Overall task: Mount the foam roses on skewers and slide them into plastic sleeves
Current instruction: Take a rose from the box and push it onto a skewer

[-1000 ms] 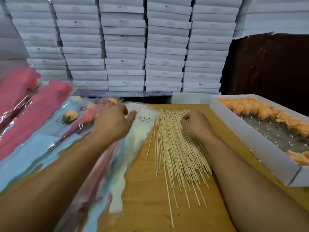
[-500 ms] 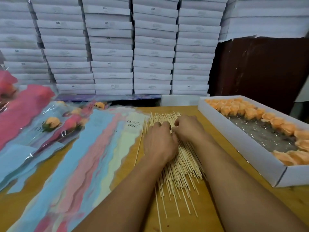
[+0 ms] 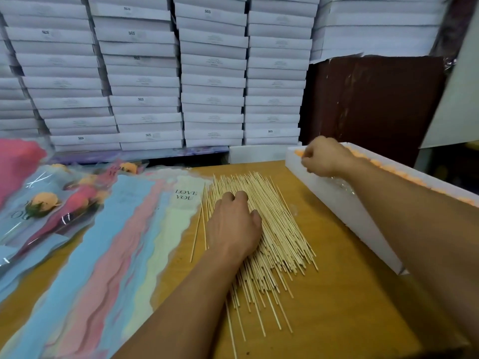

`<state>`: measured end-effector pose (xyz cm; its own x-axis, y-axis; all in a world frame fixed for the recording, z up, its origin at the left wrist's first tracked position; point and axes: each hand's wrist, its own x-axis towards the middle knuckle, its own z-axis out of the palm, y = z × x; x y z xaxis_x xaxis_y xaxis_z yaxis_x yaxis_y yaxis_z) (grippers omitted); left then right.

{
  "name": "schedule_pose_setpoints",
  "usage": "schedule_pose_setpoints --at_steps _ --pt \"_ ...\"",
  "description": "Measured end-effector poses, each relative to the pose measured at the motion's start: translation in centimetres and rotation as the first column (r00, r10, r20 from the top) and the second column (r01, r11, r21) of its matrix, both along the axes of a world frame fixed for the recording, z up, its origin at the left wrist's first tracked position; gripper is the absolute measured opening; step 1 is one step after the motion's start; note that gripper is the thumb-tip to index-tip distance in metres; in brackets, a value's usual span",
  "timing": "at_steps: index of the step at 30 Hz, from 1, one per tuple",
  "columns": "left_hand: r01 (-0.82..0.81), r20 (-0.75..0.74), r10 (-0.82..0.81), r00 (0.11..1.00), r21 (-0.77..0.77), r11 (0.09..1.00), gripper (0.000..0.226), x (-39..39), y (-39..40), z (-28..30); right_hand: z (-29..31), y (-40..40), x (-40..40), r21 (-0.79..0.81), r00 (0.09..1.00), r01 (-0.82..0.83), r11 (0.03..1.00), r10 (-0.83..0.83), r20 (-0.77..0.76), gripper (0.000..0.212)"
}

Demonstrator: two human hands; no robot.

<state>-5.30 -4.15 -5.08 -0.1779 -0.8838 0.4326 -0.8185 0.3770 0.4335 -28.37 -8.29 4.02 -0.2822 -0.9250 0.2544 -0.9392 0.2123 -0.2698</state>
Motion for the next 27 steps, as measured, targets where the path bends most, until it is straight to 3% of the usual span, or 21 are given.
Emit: schedule_pose_setpoints --at_steps 3,6,9,12,14,20,27 --pt "0.0 -0.003 0.0 1.0 0.001 1.0 0.035 0.0 -0.1 -0.1 -0.5 0.8 -4.0 0.01 0.97 0.19 0.982 -0.186 -0.155 0.012" --pt "-0.006 -0.003 0.006 1.0 0.005 1.0 0.035 0.0 -0.1 -0.2 -2.1 1.5 -7.6 0.021 0.922 0.331 0.944 -0.318 -0.222 0.026" --pt "-0.016 0.004 0.016 1.0 0.012 1.0 0.036 -0.1 -0.1 -0.2 -4.4 1.8 -10.2 0.133 0.896 0.375 0.917 -0.323 -0.304 0.044" --pt "-0.016 0.004 0.016 1.0 0.018 1.0 0.036 -0.1 -0.1 -0.2 -5.6 1.7 -11.3 0.246 0.924 0.349 0.904 -0.289 -0.248 0.075" --pt "-0.014 0.004 0.014 1.0 0.021 1.0 0.036 -0.2 -0.1 -0.2 -5.7 1.4 -11.5 0.284 0.931 0.339 0.897 -0.276 -0.237 0.085" --pt "-0.016 0.007 0.016 1.0 0.024 1.0 0.036 -0.3 -0.3 -0.3 -5.7 -0.4 -12.5 0.408 0.931 0.324 0.854 -0.21 -0.3 0.071" --pt "-0.01 -0.002 0.01 1.0 0.013 1.0 0.036 -0.3 -0.3 -0.5 -6.4 -2.6 -15.6 0.395 0.93 0.365 0.843 -0.306 -0.205 0.063"
